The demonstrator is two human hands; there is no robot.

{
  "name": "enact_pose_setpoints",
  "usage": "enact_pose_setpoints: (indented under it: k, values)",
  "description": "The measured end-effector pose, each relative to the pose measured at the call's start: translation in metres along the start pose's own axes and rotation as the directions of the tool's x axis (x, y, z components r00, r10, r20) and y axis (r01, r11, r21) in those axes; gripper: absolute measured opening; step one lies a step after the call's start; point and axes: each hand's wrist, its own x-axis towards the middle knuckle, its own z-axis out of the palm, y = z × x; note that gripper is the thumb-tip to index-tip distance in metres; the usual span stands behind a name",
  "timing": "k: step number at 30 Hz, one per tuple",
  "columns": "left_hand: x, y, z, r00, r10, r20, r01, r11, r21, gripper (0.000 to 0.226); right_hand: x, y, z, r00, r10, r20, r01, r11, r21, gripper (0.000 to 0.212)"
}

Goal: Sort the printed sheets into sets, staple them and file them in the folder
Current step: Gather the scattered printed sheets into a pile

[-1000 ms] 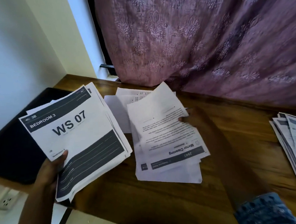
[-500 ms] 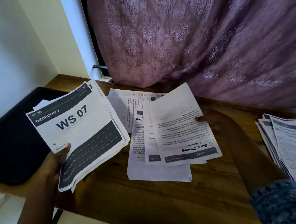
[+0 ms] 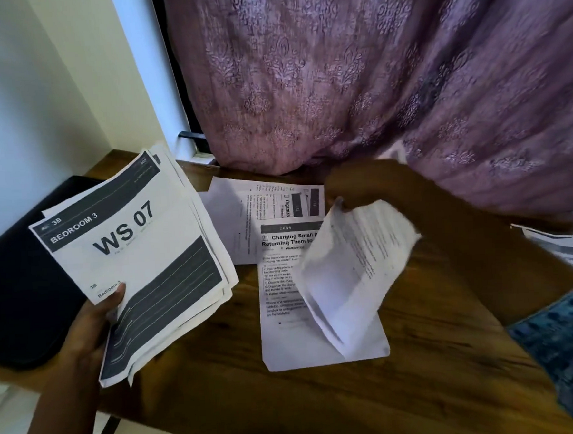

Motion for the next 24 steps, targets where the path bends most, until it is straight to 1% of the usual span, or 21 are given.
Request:
enact_pose_setpoints:
  k: [3,4,5,6,7,8,9,10,11,12,13,14,15,16,17,18,19,20,22,23,24]
  values:
    - [-0.008,0.003,0.005,1.0,0.024,-0.013,-0.023,0.998,0.053,0.038,0.03,-0.056,0.017,0.993,-0.122,0.001,0.117,0.955,-0.272,0.03]
    - [-0.009,0.004,0.006,0.999,0.021,-0.03,-0.019,0.998,0.058,0.033,0.039,-0.076,0.031,0.977,-0.199,-0.075,0.159,0.919,-0.361,0.023]
    - [-0.009,0.004,0.007,1.0,0.018,-0.02,-0.017,0.998,0.057,0.025,0.047,-0.094,0.049,0.946,-0.263,-0.187,0.171,0.9,-0.401,0.011]
    - [-0.008,0.004,0.007,1.0,0.003,-0.005,-0.003,0.999,0.045,0.021,0.053,-0.109,0.068,0.926,-0.3,-0.229,0.191,0.896,-0.4,0.004]
    - [-0.006,0.003,0.007,1.0,-0.009,0.0,0.009,0.999,0.037,0.02,0.059,-0.12,0.085,0.902,-0.35,-0.254,0.245,0.898,-0.366,0.009]
    - [-0.005,0.002,0.007,1.0,-0.02,0.013,0.02,0.999,0.043,0.02,0.06,-0.128,0.099,0.884,-0.371,-0.284,0.28,0.907,-0.314,0.026]
    - [-0.004,0.0,0.008,0.999,-0.025,0.032,0.022,0.997,0.074,0.019,0.063,-0.131,0.114,0.855,-0.365,-0.368,0.296,0.927,-0.231,0.04]
    - [-0.003,-0.002,0.008,0.998,-0.034,0.044,0.03,0.996,0.084,0.017,0.06,-0.131,0.122,0.832,-0.34,-0.439,0.31,0.94,-0.14,0.044]
    - [0.0,-0.006,0.008,0.998,-0.025,0.065,0.017,0.993,0.119,0.017,0.055,-0.129,0.126,0.821,-0.276,-0.5,0.311,0.95,-0.014,0.043]
    - [0.003,-0.011,0.011,0.996,-0.007,0.087,-0.006,0.988,0.157,0.024,0.047,-0.122,0.134,0.823,-0.128,-0.553,0.26,0.951,0.167,0.043]
    - [0.002,-0.016,0.018,0.994,0.031,0.107,-0.052,0.979,0.195,0.033,0.037,-0.116,0.144,0.809,0.064,-0.585,0.228,0.882,0.413,0.042]
    - [0.001,-0.023,0.029,0.99,0.034,0.138,-0.062,0.976,0.209,0.036,0.018,-0.109,0.147,0.796,0.305,-0.523,0.157,0.73,0.665,0.038]
    - [-0.001,-0.033,0.042,0.988,-0.001,0.155,-0.036,0.971,0.238,0.031,0.0,-0.101,0.157,0.751,0.529,-0.395,0.114,0.485,0.867,0.034]
    - [-0.005,-0.043,0.056,0.984,-0.049,0.173,-0.001,0.961,0.278,0.024,-0.02,-0.095,0.162,0.741,0.64,-0.203,0.073,0.225,0.972,0.032]
    - [-0.007,-0.056,0.073,0.978,-0.077,0.194,0.004,0.937,0.351,0.019,-0.036,-0.089,0.164,0.748,0.664,0.01,0.082,-0.108,0.991,0.035]
    - [-0.002,-0.07,0.084,0.975,-0.068,0.211,-0.034,0.895,0.445,0.019,-0.046,-0.081,0.179,0.735,0.666,0.124,0.088,-0.276,0.957,0.047]
    - [0.0,-0.082,0.096,0.972,-0.037,0.234,-0.106,0.814,0.571,0.022,-0.055,-0.075,0.188,0.731,0.655,0.191,0.072,-0.353,0.933,0.055]
    - [0.004,-0.093,0.102,0.966,0.018,0.259,-0.2,0.687,0.699,0.032,-0.06,-0.074,0.195,0.713,0.676,0.186,-0.025,-0.24,0.97,0.052]
    - [0.013,-0.113,0.111,0.936,0.081,0.341,-0.345,0.395,0.852,0.053,-0.06,-0.078,0.204,0.679,0.708,0.196,-0.193,-0.085,0.977,0.039]
    - [0.014,-0.121,0.115,0.927,0.049,0.371,-0.365,0.346,0.865,0.06,-0.057,-0.084,0.206,0.66,0.721,0.211,-0.272,-0.033,0.962,0.043]
    - [0.013,-0.127,0.12,0.921,-0.028,0.389,-0.36,0.32,0.876,0.067,-0.052,-0.09,0.21,0.645,0.726,0.238,-0.319,-0.028,0.947,0.052]
